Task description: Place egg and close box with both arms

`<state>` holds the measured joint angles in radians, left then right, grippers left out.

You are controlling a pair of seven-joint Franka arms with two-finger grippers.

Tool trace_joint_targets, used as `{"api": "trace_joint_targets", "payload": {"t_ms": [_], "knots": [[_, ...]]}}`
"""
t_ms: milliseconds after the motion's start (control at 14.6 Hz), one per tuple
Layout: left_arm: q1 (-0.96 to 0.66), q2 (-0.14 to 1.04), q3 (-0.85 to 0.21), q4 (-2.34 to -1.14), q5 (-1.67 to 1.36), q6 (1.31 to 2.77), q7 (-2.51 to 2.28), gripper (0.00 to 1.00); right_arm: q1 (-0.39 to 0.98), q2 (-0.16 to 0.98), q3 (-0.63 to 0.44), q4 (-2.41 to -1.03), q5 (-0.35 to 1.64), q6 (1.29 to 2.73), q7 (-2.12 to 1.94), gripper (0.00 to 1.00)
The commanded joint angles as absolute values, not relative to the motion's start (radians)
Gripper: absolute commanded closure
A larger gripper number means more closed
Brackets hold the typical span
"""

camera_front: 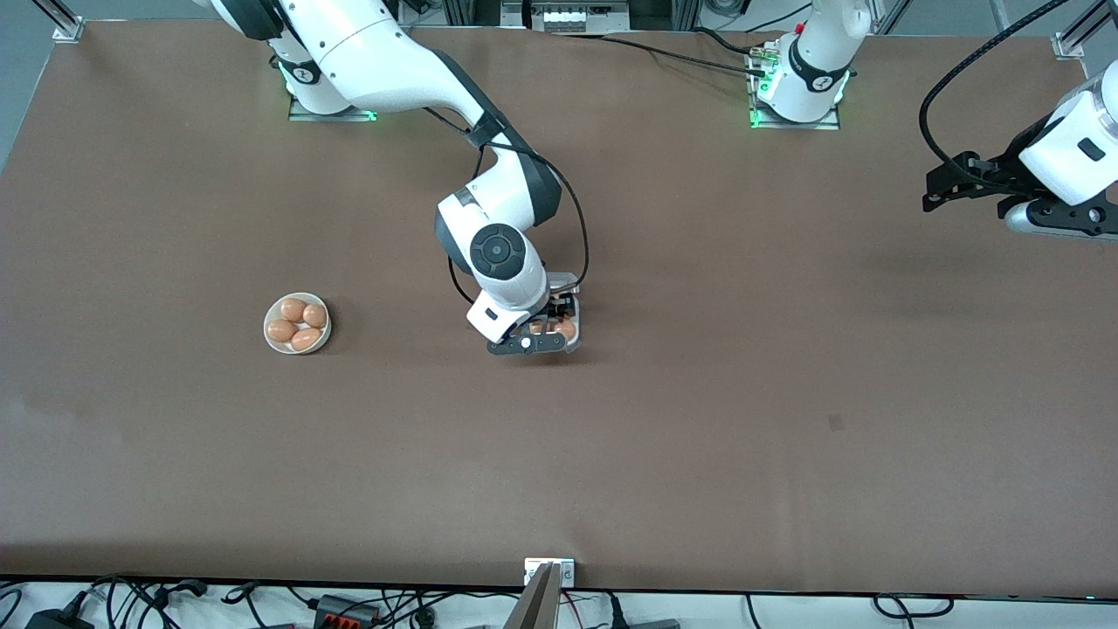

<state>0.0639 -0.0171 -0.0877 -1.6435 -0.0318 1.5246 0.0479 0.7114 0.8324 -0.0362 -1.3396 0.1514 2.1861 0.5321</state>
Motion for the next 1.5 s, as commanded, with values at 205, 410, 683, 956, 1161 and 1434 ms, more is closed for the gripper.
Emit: {"api": "trace_joint_targets", "payload": {"t_ms": [205, 410, 683, 956, 1161, 1434], "knots": [[0.064, -0.017, -0.086, -1.626, -0.04, 1.505, 0.052, 0.0, 0.716, 0.752, -0.107, -1.313, 0.12, 2.169, 0.535, 0.0], [0.064, -0.017, -0.086, -1.626, -0.04, 1.505, 0.052, 0.0, 0.709, 0.68, -0.182, -1.312, 0.055, 2.085, 0.528, 0.0], [0.061, -0.017, -0.086, -1.624, -0.032, 1.505, 0.054, 0.0, 0.637, 0.594, -0.222, -1.31, 0.052, 1.962, 0.517, 0.0], [0.061, -0.015, -0.086, -1.624, -0.032, 1.467, 0.061, 0.0, 0.558, 0.54, -0.245, -1.302, 0.055, 1.827, 0.418, 0.0], [0.066, -0.009, -0.086, -1.623, -0.04, 1.369, 0.061, 0.0, 0.511, 0.525, -0.276, -1.301, 0.06, 1.795, 0.347, 0.0], [0.069, 0.038, -0.084, -1.586, -0.041, 1.356, 0.06, 0.0, 0.349, 0.424, -0.275, -1.31, 0.066, 1.77, 0.169, 0.0]]}}
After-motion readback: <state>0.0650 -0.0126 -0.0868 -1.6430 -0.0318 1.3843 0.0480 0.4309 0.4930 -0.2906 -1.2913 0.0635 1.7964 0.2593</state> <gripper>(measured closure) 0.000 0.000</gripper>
